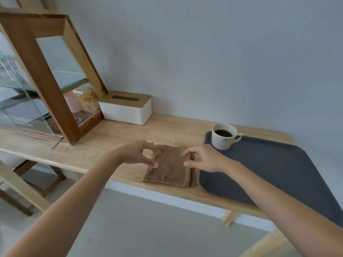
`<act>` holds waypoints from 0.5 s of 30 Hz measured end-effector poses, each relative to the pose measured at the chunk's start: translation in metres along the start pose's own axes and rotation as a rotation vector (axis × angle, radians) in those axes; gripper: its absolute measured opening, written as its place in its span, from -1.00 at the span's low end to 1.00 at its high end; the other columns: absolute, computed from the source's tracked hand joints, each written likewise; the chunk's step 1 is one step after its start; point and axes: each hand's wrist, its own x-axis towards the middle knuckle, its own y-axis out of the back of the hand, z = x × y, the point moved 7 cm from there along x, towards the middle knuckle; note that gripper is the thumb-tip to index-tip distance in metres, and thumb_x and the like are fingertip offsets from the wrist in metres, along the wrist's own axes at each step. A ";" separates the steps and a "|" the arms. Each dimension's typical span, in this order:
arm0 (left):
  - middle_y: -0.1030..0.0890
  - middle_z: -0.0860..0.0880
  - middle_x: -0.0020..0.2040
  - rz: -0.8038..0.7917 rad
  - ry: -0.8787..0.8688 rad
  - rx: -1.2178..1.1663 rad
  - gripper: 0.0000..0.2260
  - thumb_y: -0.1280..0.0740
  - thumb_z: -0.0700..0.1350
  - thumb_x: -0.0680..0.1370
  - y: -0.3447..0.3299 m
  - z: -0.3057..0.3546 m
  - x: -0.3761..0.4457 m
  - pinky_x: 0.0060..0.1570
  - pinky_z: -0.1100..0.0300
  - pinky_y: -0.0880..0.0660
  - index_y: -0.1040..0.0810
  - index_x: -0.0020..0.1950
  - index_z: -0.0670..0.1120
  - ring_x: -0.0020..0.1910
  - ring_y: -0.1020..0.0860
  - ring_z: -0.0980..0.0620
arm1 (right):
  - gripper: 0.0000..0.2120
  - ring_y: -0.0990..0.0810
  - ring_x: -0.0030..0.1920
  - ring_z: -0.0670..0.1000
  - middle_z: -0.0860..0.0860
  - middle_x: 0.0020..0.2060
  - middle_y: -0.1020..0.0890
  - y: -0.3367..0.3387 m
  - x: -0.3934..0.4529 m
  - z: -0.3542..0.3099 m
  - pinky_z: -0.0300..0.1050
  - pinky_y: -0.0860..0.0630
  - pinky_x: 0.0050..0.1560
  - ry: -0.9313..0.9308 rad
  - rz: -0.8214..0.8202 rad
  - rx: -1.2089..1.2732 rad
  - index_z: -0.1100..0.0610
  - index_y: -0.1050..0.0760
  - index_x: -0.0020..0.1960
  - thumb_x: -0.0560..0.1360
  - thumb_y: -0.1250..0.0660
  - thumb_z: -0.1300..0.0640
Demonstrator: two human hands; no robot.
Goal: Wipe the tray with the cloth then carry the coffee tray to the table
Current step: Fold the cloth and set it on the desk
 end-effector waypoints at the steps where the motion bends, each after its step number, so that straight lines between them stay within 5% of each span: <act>1: -0.37 0.11 0.45 0.023 -0.036 0.026 -0.43 -0.46 0.20 0.34 -0.003 0.004 0.004 0.42 0.03 -0.15 -0.43 0.33 0.21 0.49 -0.22 0.07 | -0.51 -0.44 0.35 -0.05 0.00 0.34 -0.52 -0.005 0.004 0.000 -0.05 -0.37 0.37 0.001 0.021 -0.070 0.06 -0.46 0.33 0.48 -0.34 -0.13; 6: 0.00 0.14 0.57 -0.108 -0.028 0.200 -0.11 -0.39 0.29 0.33 -0.035 -0.009 0.024 0.49 -0.11 0.12 0.01 0.53 0.20 0.56 0.15 0.02 | -0.02 0.20 0.56 0.03 0.07 0.57 0.13 -0.050 0.009 0.012 0.10 0.12 0.55 -0.096 -0.183 -0.402 0.17 0.14 0.56 0.42 -0.12 -0.42; 15: 0.04 0.25 0.56 -0.154 -0.036 0.252 -0.06 -0.35 0.40 0.26 -0.033 -0.025 0.037 0.45 -0.19 0.33 0.06 0.51 0.27 0.54 0.29 0.04 | 0.00 0.22 0.56 0.07 0.14 0.56 0.17 -0.059 -0.002 0.008 0.04 0.16 0.54 -0.164 -0.146 -0.412 0.25 0.17 0.54 0.44 -0.10 -0.41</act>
